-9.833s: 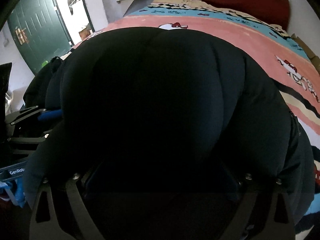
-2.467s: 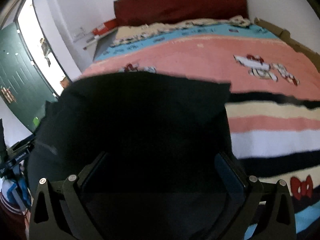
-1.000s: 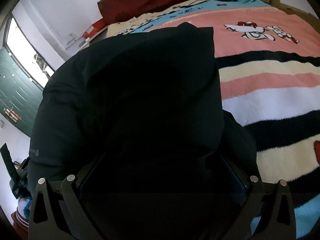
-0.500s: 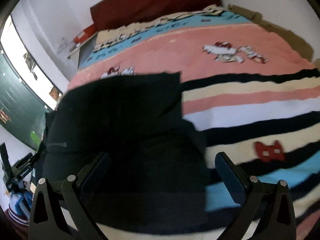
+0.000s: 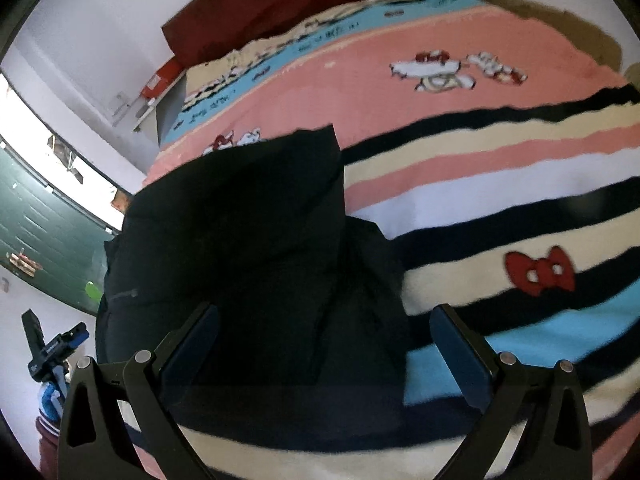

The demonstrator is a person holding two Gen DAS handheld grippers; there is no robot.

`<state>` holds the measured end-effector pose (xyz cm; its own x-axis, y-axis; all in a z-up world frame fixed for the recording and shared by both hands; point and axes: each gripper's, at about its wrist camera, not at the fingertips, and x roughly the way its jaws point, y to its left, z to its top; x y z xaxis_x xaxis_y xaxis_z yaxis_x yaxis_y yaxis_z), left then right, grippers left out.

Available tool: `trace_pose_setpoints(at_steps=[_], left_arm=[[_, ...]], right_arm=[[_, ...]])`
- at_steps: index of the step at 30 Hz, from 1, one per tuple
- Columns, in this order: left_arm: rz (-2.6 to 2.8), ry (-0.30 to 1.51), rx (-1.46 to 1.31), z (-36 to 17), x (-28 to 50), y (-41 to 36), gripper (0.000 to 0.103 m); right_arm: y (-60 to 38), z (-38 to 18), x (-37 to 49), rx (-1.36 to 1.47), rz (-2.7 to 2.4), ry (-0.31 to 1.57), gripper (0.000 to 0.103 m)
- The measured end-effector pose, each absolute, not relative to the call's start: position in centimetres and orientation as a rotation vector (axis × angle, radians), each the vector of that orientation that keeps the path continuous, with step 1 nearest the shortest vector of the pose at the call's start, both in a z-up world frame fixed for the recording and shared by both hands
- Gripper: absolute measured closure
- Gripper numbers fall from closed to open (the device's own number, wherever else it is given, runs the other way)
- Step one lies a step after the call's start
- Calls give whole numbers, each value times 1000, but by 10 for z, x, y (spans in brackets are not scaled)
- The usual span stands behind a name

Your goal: Fold large clothes

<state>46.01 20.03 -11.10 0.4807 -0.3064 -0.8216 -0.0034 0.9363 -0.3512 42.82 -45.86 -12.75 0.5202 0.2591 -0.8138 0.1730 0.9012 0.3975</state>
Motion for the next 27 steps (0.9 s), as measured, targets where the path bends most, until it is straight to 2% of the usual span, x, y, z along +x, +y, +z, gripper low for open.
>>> trace_pose_setpoints(at_steps=[6, 10, 13, 17, 22, 27], left_arm=[[-282, 1123, -394, -151, 496, 194, 36], [-302, 1137, -432, -174, 511, 199, 16], [-327, 1145, -506, -192, 515, 209, 7], [-392, 1182, -578, -213, 516, 205, 5], [-611, 1191, -787, -213, 518, 194, 5], [-659, 1261, -759, -223, 523, 176, 4]], right_arm=[[-467, -177, 465, 513, 73, 1109, 1], [-478, -212, 477, 622, 119, 1148, 1], [-488, -232, 482, 707, 163, 1159, 1], [-486, -254, 491, 773, 248, 1197, 1], [-473, -257, 495, 886, 482, 1196, 1], [-467, -268, 499, 874, 542, 1214, 0]])
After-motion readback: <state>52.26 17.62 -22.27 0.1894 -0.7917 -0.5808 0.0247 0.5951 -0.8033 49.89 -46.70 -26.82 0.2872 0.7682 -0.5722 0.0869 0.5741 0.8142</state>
